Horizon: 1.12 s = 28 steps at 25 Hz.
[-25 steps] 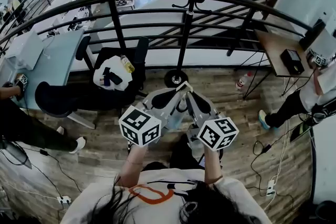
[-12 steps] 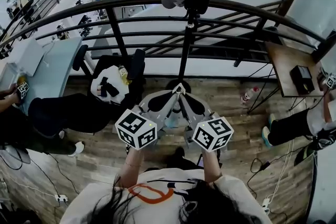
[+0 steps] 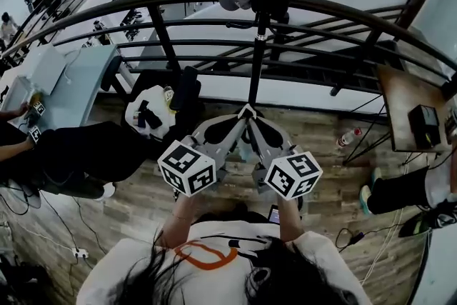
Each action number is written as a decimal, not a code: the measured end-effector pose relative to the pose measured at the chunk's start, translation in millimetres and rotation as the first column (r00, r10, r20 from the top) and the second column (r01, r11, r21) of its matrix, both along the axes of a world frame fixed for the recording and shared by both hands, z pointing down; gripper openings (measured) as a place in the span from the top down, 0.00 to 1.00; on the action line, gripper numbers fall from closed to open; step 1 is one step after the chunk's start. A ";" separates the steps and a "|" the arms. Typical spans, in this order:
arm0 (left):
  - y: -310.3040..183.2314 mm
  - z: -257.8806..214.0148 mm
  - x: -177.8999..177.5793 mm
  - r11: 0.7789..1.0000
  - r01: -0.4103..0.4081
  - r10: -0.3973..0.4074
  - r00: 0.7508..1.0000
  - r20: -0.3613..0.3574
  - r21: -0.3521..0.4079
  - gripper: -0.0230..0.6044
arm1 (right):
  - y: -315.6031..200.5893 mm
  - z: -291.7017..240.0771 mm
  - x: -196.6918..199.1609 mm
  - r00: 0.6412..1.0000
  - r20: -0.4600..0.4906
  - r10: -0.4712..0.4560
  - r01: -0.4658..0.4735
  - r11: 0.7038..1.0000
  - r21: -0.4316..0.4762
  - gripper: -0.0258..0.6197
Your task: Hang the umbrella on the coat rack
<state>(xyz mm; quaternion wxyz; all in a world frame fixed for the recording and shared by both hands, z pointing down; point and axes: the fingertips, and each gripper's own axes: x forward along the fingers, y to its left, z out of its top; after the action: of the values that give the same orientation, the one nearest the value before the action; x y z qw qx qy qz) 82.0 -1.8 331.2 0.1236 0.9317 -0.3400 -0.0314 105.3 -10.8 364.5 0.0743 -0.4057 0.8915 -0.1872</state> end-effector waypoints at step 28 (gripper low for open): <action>-150.9 11.2 -40.1 0.999 0.037 -0.038 0.999 -0.014 -0.024 0.96 | -147.3 10.7 -28.7 1.000 0.004 -0.017 0.017 1.000 -0.021 0.92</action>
<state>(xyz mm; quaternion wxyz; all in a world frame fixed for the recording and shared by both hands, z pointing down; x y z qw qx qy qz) 41.9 -152.8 342.4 0.1364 0.9234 -0.3568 -0.0362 76.6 -158.1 375.2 0.0701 -0.3985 0.8928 -0.1981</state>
